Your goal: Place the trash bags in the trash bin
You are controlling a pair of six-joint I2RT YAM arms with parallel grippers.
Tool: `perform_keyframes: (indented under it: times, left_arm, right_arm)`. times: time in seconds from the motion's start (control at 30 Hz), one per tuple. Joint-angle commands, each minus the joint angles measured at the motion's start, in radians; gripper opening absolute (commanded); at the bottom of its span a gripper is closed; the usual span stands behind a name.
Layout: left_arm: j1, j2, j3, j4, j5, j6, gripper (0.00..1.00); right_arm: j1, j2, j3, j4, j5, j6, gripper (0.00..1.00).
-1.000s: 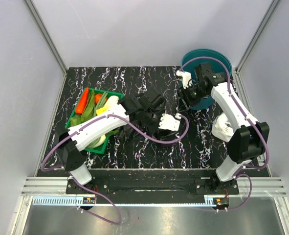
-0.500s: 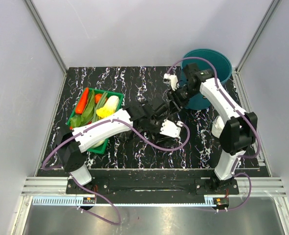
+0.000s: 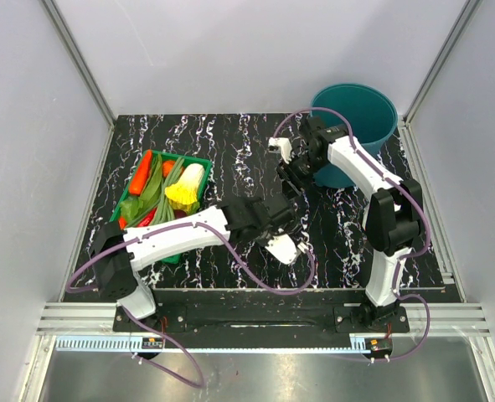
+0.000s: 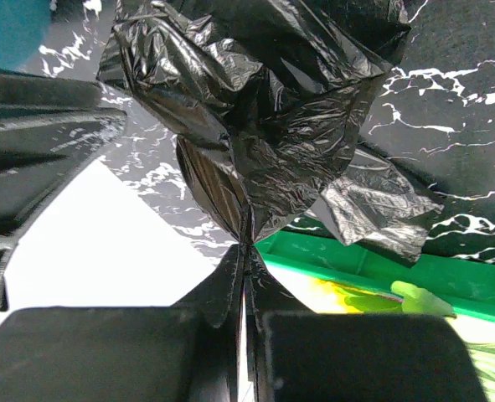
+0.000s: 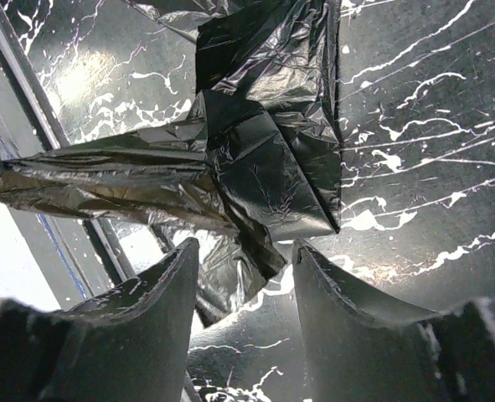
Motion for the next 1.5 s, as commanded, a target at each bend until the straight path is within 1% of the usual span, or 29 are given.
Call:
perform_keyframes:
  times: [0.0, 0.17, 0.3, 0.4, 0.5, 0.57, 0.67, 0.73, 0.83, 1.0, 1.17, 1.37, 1.47]
  left_arm:
    - [-0.056, -0.020, 0.008, 0.006, -0.144, 0.088, 0.00]
    - [-0.083, -0.032, -0.006, 0.020, -0.142, 0.117, 0.00]
    - [-0.115, -0.078, -0.086, 0.095, -0.178, 0.163, 0.00]
    - [-0.120, -0.101, -0.115, 0.109, -0.192, 0.171, 0.00]
    - [-0.118, -0.165, -0.149, 0.131, -0.137, 0.175, 0.00]
    - [-0.118, -0.225, -0.204, 0.198, -0.103, 0.228, 0.00]
    - [-0.118, -0.332, -0.335, 0.327, -0.057, 0.336, 0.00]
    - [-0.114, -0.389, -0.402, 0.405, -0.009, 0.378, 0.00]
    - [-0.108, -0.417, -0.426, 0.457, 0.017, 0.396, 0.00]
    - [-0.092, -0.386, -0.408, 0.517, 0.023, 0.399, 0.00]
    - [-0.082, -0.380, -0.423, 0.545, 0.026, 0.405, 0.00]
    - [-0.074, -0.405, -0.442, 0.548, 0.031, 0.414, 0.00]
    - [-0.069, -0.417, -0.448, 0.546, 0.039, 0.422, 0.00]
  right_arm:
    - [0.003, -0.038, -0.030, 0.018, -0.057, -0.113, 0.55]
    - [0.003, -0.052, -0.059, -0.011, -0.074, -0.240, 0.58]
    - [0.003, -0.066, -0.044, -0.045, -0.088, -0.306, 0.59]
    - [0.003, -0.061, -0.010, -0.089, -0.100, -0.339, 0.59]
    - [0.003, -0.063, 0.021, -0.108, -0.132, -0.354, 0.60]
    - [0.002, -0.070, 0.028, -0.108, -0.157, -0.359, 0.60]
    - [0.003, -0.084, 0.041, -0.109, -0.180, -0.371, 0.60]
    - [0.003, -0.090, 0.050, -0.105, -0.186, -0.379, 0.60]
    - [0.005, -0.086, 0.077, -0.099, -0.196, -0.369, 0.61]
    - [0.005, -0.067, 0.151, -0.099, -0.239, -0.348, 0.61]
    - [0.026, -0.038, 0.226, -0.161, -0.258, -0.375, 0.61]
    - [0.060, -0.028, 0.196, -0.232, -0.261, -0.478, 0.62]
    - [0.074, -0.032, 0.166, -0.232, -0.264, -0.506, 0.61]
